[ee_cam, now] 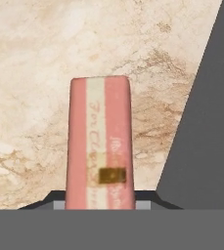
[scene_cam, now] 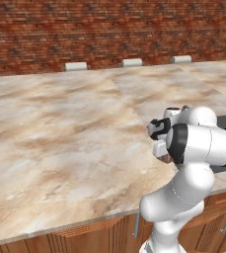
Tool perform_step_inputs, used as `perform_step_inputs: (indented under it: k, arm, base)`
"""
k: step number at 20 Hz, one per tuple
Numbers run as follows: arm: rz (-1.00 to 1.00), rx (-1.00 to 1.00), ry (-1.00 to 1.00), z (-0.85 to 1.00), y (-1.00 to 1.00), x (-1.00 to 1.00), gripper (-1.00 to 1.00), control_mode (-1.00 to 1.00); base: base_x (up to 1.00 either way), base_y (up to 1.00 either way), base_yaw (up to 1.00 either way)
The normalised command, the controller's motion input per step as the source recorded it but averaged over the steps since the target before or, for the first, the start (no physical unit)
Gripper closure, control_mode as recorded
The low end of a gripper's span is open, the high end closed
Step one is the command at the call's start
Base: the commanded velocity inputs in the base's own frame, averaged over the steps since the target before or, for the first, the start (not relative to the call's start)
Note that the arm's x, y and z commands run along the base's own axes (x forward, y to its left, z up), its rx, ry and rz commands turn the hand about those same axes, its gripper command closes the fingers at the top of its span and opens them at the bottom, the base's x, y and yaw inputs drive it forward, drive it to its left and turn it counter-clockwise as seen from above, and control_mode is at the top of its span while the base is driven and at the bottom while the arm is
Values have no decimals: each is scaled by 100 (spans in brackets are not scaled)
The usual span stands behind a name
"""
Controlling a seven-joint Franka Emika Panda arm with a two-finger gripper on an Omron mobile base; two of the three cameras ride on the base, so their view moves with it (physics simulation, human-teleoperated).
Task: Open the cabinet. Pick the bar soap and place it next to the sink. Then close the cabinet.
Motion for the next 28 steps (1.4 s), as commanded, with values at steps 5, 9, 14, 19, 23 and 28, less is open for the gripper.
perform_step_inputs:
  k: [5,9,14,19,23,28]
  arm:
    - [0,0,0,-24,0,0,100,-100]
    - [0,0,0,-2,0,-7,100,-100]
    - [0,0,0,0,1,-3,-100,-100]
    - [0,0,0,0,5,-11,-100,-100]
    - [0,0,0,0,2,-12,-100,-100]
    - [0,0,0,0,4,-14,-100,-100]
  base:
    - [0,0,0]
    - [0,0,0]
    - [0,0,0]
    - [0,0,0]
    - [0,0,0]
    - [0,0,0]
